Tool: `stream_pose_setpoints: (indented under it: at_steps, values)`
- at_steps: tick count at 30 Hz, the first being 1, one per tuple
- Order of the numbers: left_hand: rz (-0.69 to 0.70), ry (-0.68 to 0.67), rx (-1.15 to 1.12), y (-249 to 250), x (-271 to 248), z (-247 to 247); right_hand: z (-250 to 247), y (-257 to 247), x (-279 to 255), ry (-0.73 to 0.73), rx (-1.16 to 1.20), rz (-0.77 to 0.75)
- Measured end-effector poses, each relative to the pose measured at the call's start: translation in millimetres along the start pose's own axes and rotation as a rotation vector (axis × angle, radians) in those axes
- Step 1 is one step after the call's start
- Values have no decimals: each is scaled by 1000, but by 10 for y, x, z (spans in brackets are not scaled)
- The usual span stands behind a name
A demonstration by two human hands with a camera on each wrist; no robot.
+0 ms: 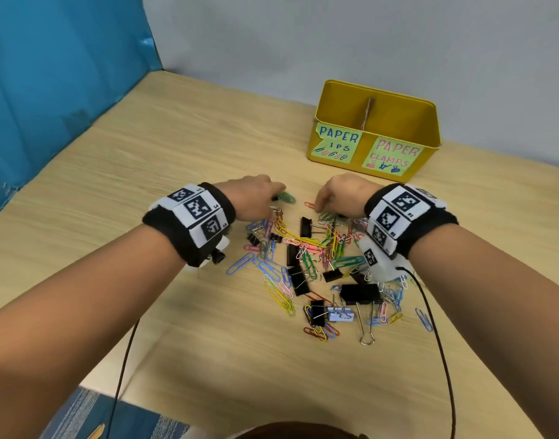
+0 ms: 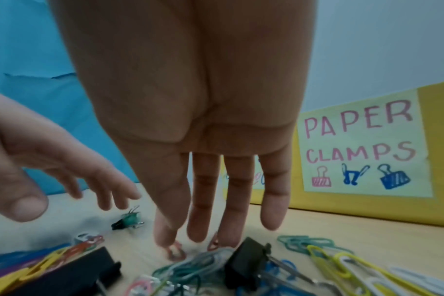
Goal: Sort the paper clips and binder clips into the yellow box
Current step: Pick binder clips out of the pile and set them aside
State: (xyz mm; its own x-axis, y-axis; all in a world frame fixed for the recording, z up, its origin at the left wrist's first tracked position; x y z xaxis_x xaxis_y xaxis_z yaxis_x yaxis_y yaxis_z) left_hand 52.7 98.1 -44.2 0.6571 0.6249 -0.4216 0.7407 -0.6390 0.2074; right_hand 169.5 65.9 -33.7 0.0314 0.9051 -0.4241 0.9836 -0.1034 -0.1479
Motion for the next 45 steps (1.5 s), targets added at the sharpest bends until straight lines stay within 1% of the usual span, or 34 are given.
stream_pose_setpoints:
  at_steps: [1, 2, 5, 6, 8, 13, 16, 17, 20, 23, 25, 27, 30, 32, 35, 37, 38, 40, 42, 43, 45]
  values:
    - [-15, 27, -34, -27, -23, -23, -6, 21, -43, 0, 13, 1]
    - [-36, 27, -49, -52, -40, -14, 14, 20, -83, -14, -3, -7]
    - [-104, -57, -18, -61, -75, 129, 259, 58, -168, -150, -120, 36]
    - [-111, -65, -16, -44, -66, 158, 296, 58, -176, -156, -136, 50]
    - [-87, -59, -40, 28, -22, 178, 303, 32, -154, -131, -102, 42]
    - [51, -25, -77, 265, 29, 186, 249, 12, -123, -58, -77, -30]
    - [66, -10, -83, 300, 30, 212, 245, 50, -144, -44, -46, -30]
    - [71, 2, -78, 301, 35, 214, 249, 75, -148, -50, 2, -14]
    - [73, 38, -93, 277, 58, 204, 264, 196, -143, -58, 241, 60]
    - [54, 44, -251, 202, 85, 184, 247, 341, -158, -43, 509, 107]
    - [54, 49, -377, 151, 100, 132, 196, 394, -191, -15, 668, 96]
    - [79, 52, -490, 135, 111, 41, 100, 443, -220, 41, 810, 73]
    - [128, 67, -718, 193, 115, -185, -102, 488, -265, 117, 1093, 46]
    - [155, 147, -838, 249, 148, -456, -329, 519, -274, 181, 1257, 11]
    - [148, 368, -944, 269, 264, -959, -811, 598, -253, 349, 1355, -52]
    - [103, 534, -953, 261, 380, -1269, -1163, 679, -215, 512, 1372, -73]
    - [74, 600, -947, 269, 431, -1384, -1305, 724, -192, 598, 1371, -61]
    - [27, 685, -922, 317, 561, -1551, -1533, 813, -120, 761, 1305, -13]
    - [-22, 735, -897, 361, 679, -1629, -1643, 878, 7, 883, 1177, 60]
    - [-44, 743, -884, 366, 725, -1619, -1644, 876, 51, 918, 1080, 109]
    - [-67, 701, -766, 393, 811, -1588, -1593, 853, 128, 930, 883, 192]
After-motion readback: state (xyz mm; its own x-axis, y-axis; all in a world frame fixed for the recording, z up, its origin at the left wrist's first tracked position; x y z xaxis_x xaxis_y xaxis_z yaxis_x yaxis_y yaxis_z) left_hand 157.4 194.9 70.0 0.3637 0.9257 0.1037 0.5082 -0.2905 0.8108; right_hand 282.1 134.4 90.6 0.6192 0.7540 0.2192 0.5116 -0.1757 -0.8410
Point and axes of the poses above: each hand's wrist, its own x-axis towards the middle knuckle, its own z-axis out of the palm, y = z × x, the point moved 9 cm from there along x, towards the middle knuckle, and after that the axes turned 3 degrees about y, right-handed, at the moved point
